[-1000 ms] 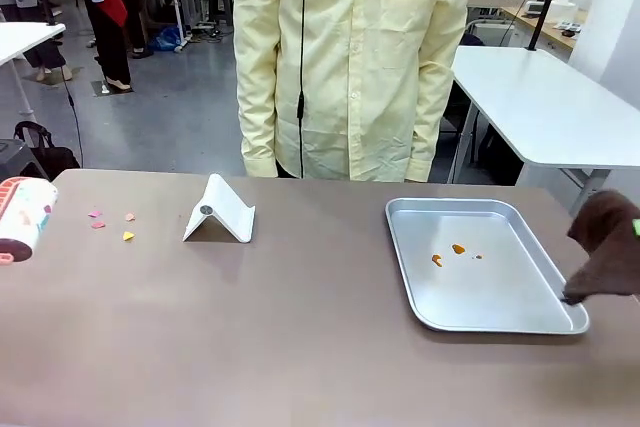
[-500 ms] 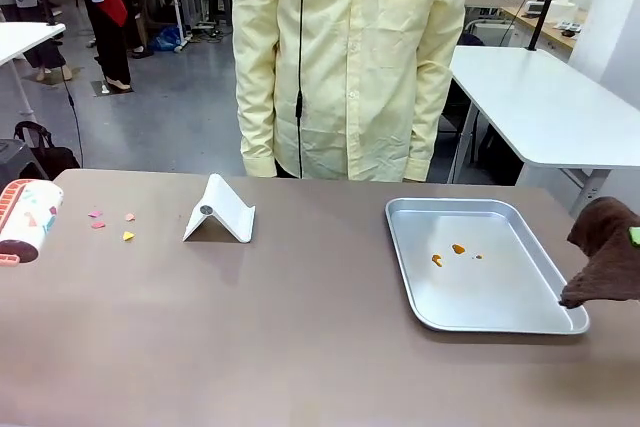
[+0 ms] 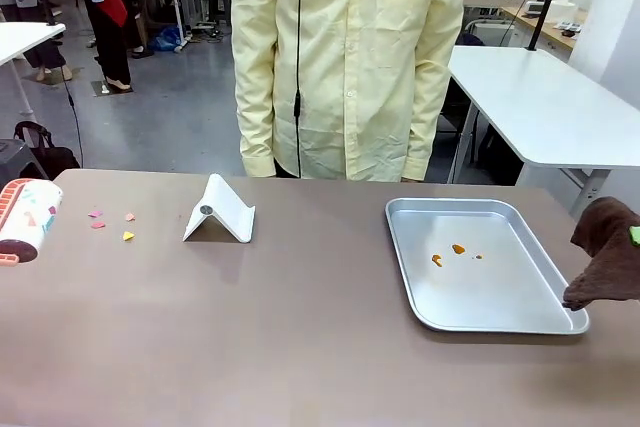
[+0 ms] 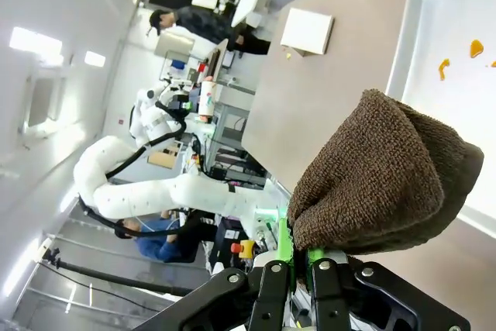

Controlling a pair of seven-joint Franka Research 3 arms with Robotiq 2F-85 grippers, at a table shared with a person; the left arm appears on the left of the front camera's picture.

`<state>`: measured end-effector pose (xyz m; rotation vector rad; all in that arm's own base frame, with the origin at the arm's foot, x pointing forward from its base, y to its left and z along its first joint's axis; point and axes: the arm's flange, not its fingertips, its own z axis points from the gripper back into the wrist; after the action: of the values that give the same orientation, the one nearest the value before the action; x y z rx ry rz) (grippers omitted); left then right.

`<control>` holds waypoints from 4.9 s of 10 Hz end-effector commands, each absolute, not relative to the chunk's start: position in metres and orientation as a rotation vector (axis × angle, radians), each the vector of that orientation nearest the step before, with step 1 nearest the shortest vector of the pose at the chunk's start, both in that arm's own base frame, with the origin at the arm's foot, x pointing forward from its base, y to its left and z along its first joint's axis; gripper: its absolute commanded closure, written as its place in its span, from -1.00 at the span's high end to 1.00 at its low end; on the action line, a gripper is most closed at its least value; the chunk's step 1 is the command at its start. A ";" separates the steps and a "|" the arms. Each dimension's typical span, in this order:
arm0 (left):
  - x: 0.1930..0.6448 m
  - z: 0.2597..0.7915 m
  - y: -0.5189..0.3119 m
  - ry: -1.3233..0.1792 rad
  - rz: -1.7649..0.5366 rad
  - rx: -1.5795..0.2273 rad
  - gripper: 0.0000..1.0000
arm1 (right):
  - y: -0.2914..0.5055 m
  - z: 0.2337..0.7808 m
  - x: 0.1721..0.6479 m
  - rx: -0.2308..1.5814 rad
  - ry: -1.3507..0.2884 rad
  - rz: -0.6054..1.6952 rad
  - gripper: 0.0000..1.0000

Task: Clean the surface of the table.
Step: If a person points to the right, clean the right side of the table with your right hand, and if they point to the left, clean the left side with your left hand.

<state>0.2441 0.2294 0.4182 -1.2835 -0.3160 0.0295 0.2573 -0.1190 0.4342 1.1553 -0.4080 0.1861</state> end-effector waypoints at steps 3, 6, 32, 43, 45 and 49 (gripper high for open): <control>0.242 0.421 0.231 -0.316 0.025 -1.284 -1.00 | -0.117 0.441 0.254 1.166 -0.395 0.166 -1.00; 0.242 0.421 0.231 -0.316 0.025 -1.284 -1.00 | -0.117 0.441 0.254 1.166 -0.395 0.166 -1.00; 0.414 0.417 0.289 -0.173 0.115 -0.880 -0.62 | -0.117 0.441 0.254 1.166 -0.395 0.166 -1.00; 0.483 0.382 0.291 -0.178 0.220 -0.791 -0.62 | -0.117 0.441 0.254 1.166 -0.395 0.166 -1.00; 0.484 0.375 0.287 -0.157 0.204 -0.760 -0.62 | -0.117 0.441 0.254 1.166 -0.395 0.166 -1.00; 0.491 0.358 0.270 -0.119 0.191 -0.723 -0.62 | -0.117 0.441 0.254 1.166 -0.395 0.166 -1.00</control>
<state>0.4898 0.2798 0.3649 -0.7606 -0.1382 0.1807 0.2568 -0.1189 0.4348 1.1564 -0.4062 0.1849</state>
